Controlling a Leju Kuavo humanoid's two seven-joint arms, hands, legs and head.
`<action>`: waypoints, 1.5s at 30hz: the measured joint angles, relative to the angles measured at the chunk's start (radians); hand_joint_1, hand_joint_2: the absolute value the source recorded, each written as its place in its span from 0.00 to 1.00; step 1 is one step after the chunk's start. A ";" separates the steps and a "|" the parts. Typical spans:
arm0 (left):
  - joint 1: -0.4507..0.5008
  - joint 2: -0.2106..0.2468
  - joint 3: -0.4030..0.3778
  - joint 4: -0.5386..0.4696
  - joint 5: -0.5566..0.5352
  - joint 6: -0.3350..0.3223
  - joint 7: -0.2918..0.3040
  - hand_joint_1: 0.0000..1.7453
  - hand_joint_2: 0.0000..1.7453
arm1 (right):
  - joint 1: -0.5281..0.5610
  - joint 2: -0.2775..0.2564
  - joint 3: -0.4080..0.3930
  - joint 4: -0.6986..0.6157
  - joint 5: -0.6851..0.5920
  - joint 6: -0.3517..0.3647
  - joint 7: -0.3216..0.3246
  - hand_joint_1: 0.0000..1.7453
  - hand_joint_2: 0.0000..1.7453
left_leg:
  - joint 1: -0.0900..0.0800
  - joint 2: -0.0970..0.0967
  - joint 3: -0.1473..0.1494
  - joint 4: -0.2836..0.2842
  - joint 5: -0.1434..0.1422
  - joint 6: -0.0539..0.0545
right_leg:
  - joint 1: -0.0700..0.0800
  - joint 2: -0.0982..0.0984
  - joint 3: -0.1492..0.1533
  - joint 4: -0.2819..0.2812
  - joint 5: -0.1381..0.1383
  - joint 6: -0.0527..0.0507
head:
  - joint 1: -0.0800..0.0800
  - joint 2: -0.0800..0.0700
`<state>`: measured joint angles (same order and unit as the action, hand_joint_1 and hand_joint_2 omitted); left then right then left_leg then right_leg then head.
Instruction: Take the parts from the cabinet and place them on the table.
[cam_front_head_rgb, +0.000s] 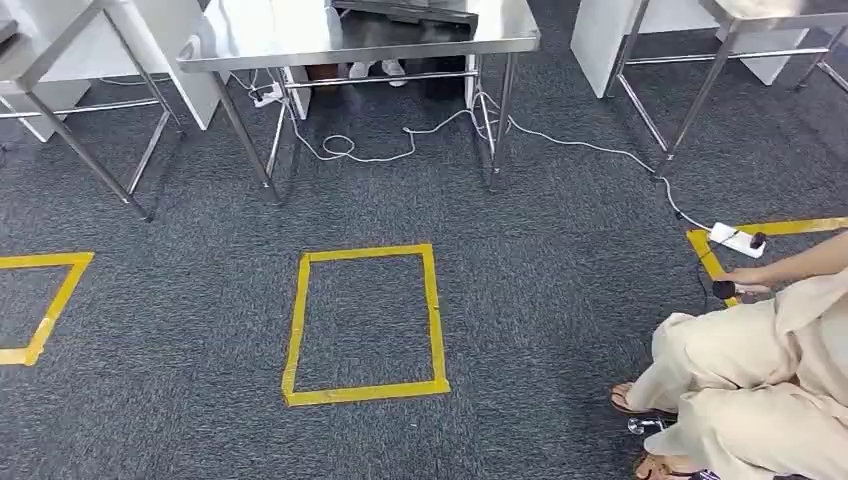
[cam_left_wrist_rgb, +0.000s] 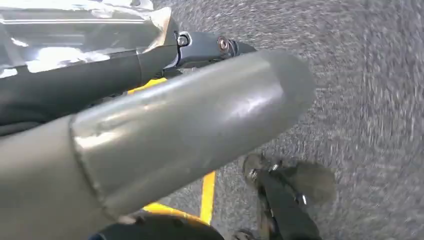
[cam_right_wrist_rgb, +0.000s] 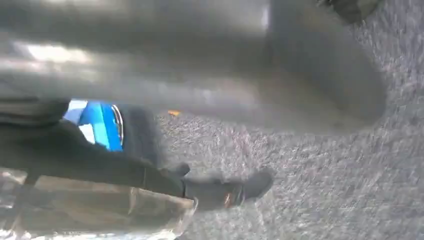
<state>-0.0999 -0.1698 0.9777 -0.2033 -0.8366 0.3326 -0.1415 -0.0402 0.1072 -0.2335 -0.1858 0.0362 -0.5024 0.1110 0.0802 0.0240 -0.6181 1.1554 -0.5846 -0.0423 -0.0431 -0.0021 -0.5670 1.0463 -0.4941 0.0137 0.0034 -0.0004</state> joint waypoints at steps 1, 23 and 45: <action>0.001 0.000 0.000 0.000 0.000 0.000 0.000 0.00 0.00 | 0.001 0.000 -0.001 0.000 0.000 0.000 0.000 0.00 0.00 | -0.011 -0.009 -0.035 0.084 -0.040 0.010 | 0.010 0.009 -0.007 0.000 0.005 -0.007 | 0.000 0.000; 0.006 -0.013 -0.026 0.000 -0.063 -0.007 0.002 0.00 0.00 | -0.003 0.018 -0.057 0.000 -0.055 -0.042 0.035 0.00 0.00 | -0.080 0.081 0.072 -0.147 0.102 0.085 | 0.010 -0.088 0.022 -0.030 -0.005 0.067 | 0.011 0.000; 0.001 -0.020 -0.033 0.000 -0.076 -0.017 0.027 0.00 0.00 | -0.005 0.016 -0.071 0.000 -0.060 -0.029 0.079 0.00 0.00 | -0.070 -0.033 0.109 -0.169 0.095 0.100 | 0.028 0.041 -0.077 0.049 0.006 0.019 | 0.013 0.000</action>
<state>-0.0994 -0.1896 0.9449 -0.2037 -0.9121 0.3158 -0.1148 -0.0453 0.1236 -0.3048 -0.1854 -0.0237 -0.5314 0.1900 0.0107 -0.0093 -0.5093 0.9861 -0.4895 0.0577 -0.0149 0.0385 -0.6436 1.0956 -0.4876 0.0330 0.0165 -0.0004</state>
